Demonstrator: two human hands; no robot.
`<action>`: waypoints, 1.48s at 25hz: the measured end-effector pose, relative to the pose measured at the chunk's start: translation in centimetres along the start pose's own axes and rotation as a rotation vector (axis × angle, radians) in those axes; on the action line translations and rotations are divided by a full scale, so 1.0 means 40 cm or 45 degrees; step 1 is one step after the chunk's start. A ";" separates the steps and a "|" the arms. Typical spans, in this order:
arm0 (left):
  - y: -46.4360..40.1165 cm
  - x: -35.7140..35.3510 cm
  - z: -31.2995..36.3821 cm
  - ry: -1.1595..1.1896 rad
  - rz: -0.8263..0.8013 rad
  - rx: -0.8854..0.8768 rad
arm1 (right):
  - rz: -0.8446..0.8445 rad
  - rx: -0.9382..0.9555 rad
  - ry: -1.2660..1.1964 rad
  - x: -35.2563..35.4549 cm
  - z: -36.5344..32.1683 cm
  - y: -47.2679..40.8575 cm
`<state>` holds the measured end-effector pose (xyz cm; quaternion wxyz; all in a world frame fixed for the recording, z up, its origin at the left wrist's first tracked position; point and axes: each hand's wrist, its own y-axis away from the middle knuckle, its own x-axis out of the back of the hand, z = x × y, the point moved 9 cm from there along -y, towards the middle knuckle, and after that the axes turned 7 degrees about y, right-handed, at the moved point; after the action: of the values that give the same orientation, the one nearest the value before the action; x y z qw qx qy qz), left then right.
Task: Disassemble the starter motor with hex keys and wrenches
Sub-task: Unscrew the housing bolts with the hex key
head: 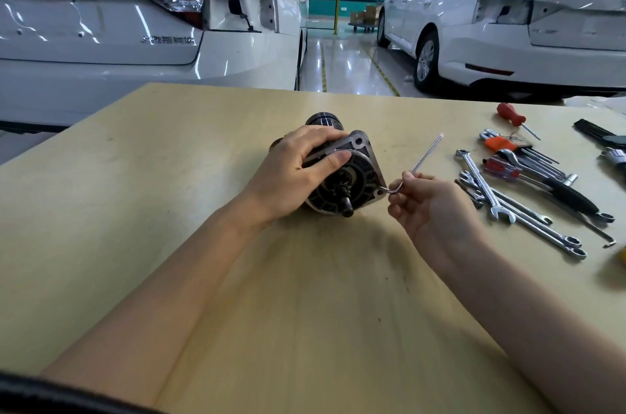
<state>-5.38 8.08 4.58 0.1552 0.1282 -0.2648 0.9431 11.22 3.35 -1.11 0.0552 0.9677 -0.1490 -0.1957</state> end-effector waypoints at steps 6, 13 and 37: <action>-0.002 0.002 0.002 -0.014 0.030 -0.015 | -0.030 -0.062 -0.189 -0.007 0.011 0.000; -0.004 0.001 0.003 -0.041 0.038 -0.016 | -0.057 -0.076 -0.196 -0.010 0.023 -0.004; -0.001 0.008 0.005 -0.043 0.072 0.056 | -0.021 0.478 0.357 -0.037 -0.072 0.031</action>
<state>-5.63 8.08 4.87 0.1212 0.1398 -0.2501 0.9504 10.75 2.78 2.29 -0.1073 0.9799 -0.1658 -0.0288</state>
